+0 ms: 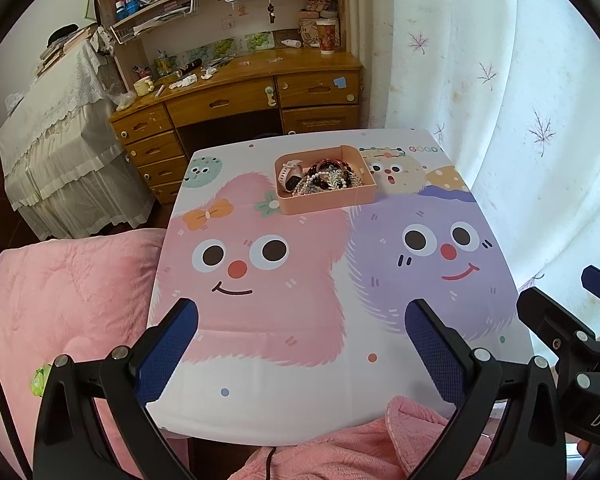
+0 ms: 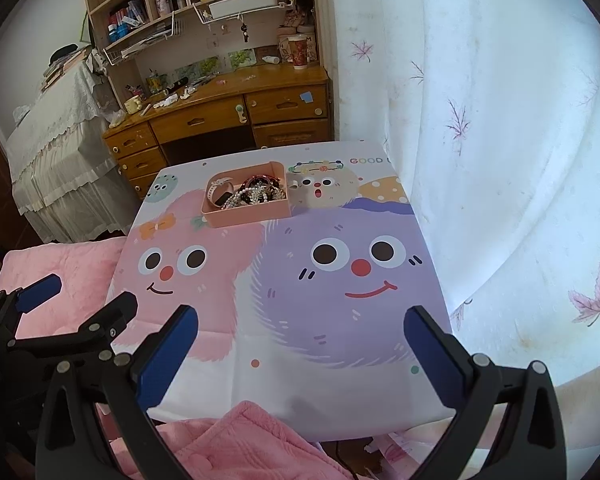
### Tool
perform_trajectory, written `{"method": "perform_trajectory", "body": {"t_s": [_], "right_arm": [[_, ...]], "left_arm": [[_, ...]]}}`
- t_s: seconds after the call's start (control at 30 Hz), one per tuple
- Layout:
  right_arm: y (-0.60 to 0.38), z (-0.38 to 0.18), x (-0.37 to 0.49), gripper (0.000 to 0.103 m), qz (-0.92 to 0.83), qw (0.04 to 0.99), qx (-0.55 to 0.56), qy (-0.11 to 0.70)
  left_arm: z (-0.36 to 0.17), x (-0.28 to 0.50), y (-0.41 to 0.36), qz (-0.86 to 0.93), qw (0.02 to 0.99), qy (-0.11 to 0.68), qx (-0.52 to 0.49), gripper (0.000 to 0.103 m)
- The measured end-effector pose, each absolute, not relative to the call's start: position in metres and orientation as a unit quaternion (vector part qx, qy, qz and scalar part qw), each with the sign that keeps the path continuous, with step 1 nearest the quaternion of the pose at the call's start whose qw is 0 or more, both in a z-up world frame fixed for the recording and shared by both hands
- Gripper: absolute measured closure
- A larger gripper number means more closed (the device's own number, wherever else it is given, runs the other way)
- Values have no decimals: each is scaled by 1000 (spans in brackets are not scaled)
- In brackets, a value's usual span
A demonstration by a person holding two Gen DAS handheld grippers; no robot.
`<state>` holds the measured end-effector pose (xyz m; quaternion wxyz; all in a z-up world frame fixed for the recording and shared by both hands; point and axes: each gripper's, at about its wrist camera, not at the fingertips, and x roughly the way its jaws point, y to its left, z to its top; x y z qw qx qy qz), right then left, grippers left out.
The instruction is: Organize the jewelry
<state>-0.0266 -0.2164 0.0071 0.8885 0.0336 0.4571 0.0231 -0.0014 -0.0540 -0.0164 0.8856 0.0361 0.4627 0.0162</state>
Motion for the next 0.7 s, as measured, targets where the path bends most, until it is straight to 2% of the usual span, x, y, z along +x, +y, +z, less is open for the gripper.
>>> {"method": "perform_trajectory", "body": {"t_s": [0.7], "right_arm": [[-215,3,-26,0,25,886,33,461]], "left_arm": [[-16,0,-53,21,884,466,32,1]]}}
